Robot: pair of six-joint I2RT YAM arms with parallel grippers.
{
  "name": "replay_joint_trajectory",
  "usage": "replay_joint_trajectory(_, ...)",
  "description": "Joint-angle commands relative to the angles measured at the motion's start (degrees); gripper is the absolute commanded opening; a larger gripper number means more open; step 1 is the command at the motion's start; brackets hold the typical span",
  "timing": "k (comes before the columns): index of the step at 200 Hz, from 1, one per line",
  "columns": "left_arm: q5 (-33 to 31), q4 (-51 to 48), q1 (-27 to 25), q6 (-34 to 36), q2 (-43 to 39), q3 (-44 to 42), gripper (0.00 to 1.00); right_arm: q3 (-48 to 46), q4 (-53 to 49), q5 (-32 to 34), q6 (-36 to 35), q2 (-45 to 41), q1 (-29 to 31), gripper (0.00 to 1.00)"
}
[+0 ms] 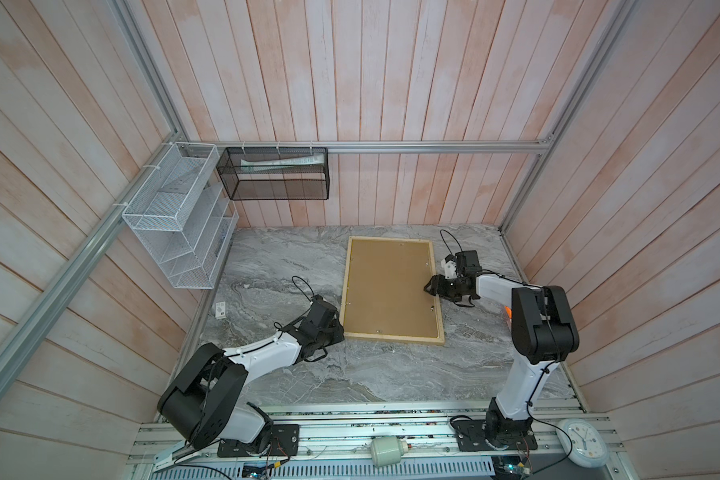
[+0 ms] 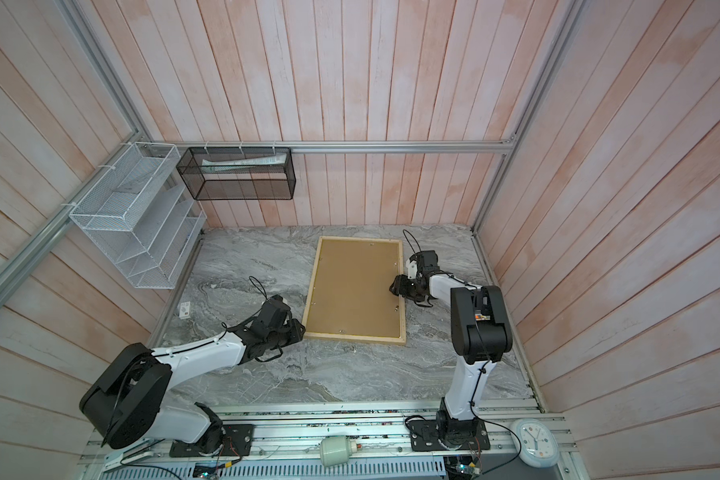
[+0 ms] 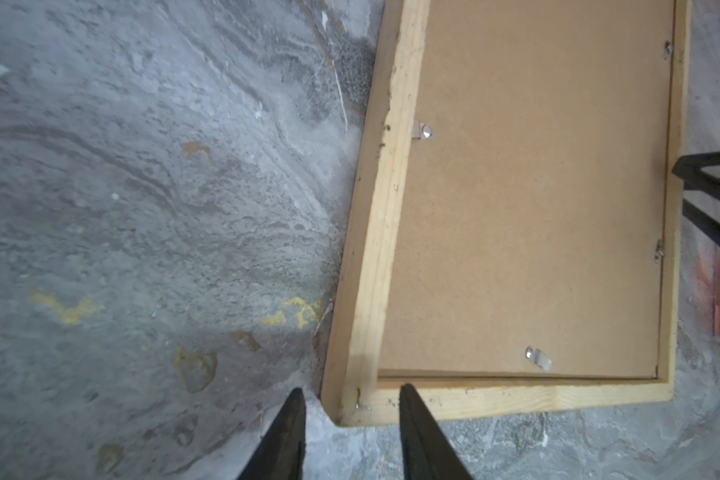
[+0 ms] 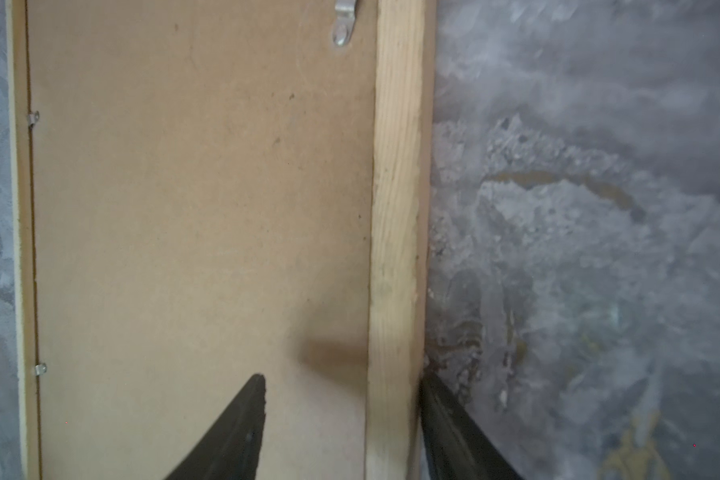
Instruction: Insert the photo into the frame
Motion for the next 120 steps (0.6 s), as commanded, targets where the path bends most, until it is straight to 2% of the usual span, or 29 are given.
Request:
replay_joint_trajectory(1,-4.27,-3.59,-0.31,-2.39,-2.03,0.8,0.41,-3.23,2.06,-5.97,1.44,-3.06,0.35,0.6)
replay_joint_trajectory(30,-6.43,-6.08,-0.39,-3.16,-1.81,1.55,0.42,-9.55,7.76,-10.79,5.88,-7.12,2.48,0.6)
replay_joint_trajectory(64,-7.85,-7.89,-0.39,-4.25,-0.56,1.94,0.42,-14.81,17.71,-15.72,13.37,-10.14,10.08,0.6)
replay_joint_trajectory(94,-8.32,-8.57,-0.39,-4.47,-0.17,2.12,0.43,-13.37,21.75,-18.71,15.93,-8.12,16.96,0.6)
replay_joint_trajectory(120,-8.19,-9.5,-0.39,-4.52,0.04,2.39,0.43,-11.48,22.15,-19.36,15.93,-6.97,18.41,0.6)
